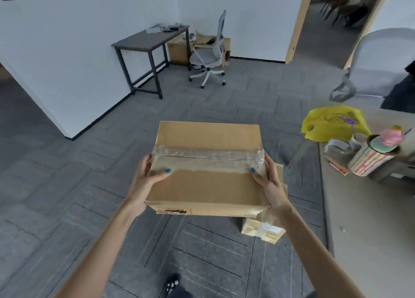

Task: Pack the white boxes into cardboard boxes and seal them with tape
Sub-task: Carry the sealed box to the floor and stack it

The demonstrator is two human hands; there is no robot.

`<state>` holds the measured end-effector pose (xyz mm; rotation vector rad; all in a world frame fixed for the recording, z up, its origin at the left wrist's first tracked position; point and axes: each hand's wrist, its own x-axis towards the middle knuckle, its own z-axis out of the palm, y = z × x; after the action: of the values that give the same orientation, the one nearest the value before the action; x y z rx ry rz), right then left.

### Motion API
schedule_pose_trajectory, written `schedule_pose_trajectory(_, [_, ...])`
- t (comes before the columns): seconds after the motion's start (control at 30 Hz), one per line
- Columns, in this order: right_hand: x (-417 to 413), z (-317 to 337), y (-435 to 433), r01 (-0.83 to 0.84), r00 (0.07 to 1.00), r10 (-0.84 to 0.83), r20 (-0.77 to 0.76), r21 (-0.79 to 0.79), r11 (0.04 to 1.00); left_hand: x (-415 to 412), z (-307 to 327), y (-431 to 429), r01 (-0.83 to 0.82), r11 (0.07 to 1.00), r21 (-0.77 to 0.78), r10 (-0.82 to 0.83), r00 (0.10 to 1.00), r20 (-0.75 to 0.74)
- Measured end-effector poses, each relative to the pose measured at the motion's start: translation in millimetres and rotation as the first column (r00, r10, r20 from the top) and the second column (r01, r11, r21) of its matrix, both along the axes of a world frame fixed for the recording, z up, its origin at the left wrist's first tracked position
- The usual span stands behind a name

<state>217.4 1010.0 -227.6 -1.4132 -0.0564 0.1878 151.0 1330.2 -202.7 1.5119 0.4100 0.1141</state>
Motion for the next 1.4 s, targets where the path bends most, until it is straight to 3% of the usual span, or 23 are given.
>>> schedule_pose_trajectory(0.3, [48.7,-7.2,57.1,0.353,0.935,-0.352,-0.05,0.011,0.935,173.0,0.9,54.9,0.351,0.93,0.107,-0.354,0.935,0.012])
schedule_pose_trajectory(0.7, [107.8,-47.8,56.3,0.725,0.684,-0.716,-0.139,0.021,0.688,361.8,-24.3,-3.0,0.732,0.673,0.102,-0.726,0.681,-0.099])
schedule_pose_trajectory(1.1, [162.1,-97.7,29.2,0.923,0.358,-0.899,-0.251,-0.049,0.381,510.0,-67.6,-123.9,0.949,0.3,0.093,-0.918,0.314,-0.242])
schedule_pose_trajectory(1.4, [180.1,-148.8,25.9,0.983,0.085,-0.951,-0.299,-0.133,0.129,571.0,-146.3,-215.6,0.999,-0.003,0.053,-0.944,0.014,-0.33])
